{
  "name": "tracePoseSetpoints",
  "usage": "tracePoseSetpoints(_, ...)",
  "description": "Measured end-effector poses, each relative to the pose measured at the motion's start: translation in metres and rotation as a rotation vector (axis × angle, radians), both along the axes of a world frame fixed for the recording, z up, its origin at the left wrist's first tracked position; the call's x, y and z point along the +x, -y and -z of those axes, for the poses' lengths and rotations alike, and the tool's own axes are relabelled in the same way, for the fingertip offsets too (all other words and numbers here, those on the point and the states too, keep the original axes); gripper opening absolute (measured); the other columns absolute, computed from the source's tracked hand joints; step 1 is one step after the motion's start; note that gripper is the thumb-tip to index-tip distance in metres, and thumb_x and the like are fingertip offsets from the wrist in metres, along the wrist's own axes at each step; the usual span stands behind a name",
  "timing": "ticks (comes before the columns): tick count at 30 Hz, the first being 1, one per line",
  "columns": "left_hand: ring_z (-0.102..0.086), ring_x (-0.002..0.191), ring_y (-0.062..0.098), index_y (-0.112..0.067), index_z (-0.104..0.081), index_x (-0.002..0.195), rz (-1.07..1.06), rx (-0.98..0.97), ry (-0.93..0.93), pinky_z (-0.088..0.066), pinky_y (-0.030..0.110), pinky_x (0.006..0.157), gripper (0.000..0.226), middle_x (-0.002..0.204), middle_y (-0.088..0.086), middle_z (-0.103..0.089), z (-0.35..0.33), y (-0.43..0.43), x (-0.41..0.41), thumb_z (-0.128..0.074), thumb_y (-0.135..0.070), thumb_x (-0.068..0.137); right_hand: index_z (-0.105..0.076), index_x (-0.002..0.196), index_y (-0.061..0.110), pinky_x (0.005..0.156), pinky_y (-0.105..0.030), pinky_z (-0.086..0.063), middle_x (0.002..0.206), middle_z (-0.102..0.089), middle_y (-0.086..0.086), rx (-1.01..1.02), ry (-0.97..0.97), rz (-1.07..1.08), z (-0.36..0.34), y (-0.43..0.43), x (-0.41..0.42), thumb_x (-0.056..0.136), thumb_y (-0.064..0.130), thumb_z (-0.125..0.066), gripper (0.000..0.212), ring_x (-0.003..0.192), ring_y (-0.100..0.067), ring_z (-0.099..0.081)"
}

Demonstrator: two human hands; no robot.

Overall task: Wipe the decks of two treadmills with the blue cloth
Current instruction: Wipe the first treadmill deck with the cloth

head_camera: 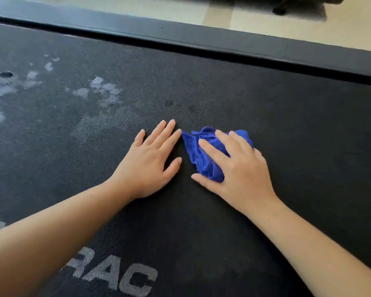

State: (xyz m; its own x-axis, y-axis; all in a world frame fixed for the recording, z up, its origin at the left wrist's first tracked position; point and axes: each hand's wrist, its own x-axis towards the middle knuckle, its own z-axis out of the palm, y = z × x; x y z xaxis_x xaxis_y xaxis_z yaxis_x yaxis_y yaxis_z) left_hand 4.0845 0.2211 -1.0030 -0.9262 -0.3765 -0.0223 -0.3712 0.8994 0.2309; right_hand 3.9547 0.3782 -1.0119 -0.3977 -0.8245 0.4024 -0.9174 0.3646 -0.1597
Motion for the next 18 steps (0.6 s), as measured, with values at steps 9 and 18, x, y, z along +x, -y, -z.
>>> tracePoseSetpoints(9,0.008,0.141,0.003,-0.027,-0.014,0.147,-0.004,0.025,0.015,0.002,0.035,0.113,0.067,0.155,-0.012,-0.001,0.0,0.002,0.001,-0.017,-0.054,0.086,-0.039,0.14,0.033,0.1,-0.05,-0.031,0.147,-0.034,-0.003,0.194,0.165,0.276,-0.014,0.114,-0.147,0.081,0.068,-0.048,0.069,0.133,-0.029,-0.028)
tracePoseSetpoints(18,0.008,0.141,0.003,-0.028,-0.015,0.147,0.001,0.035,0.002,-0.001,0.038,0.113,0.066,0.155,-0.012,-0.002,-0.002,0.001,0.002,-0.019,-0.054,0.087,-0.047,0.134,0.029,0.096,-0.051,-0.034,0.142,-0.04,-0.006,0.13,0.15,0.314,-0.006,0.071,-0.117,0.077,0.071,-0.048,0.071,0.133,-0.029,-0.03)
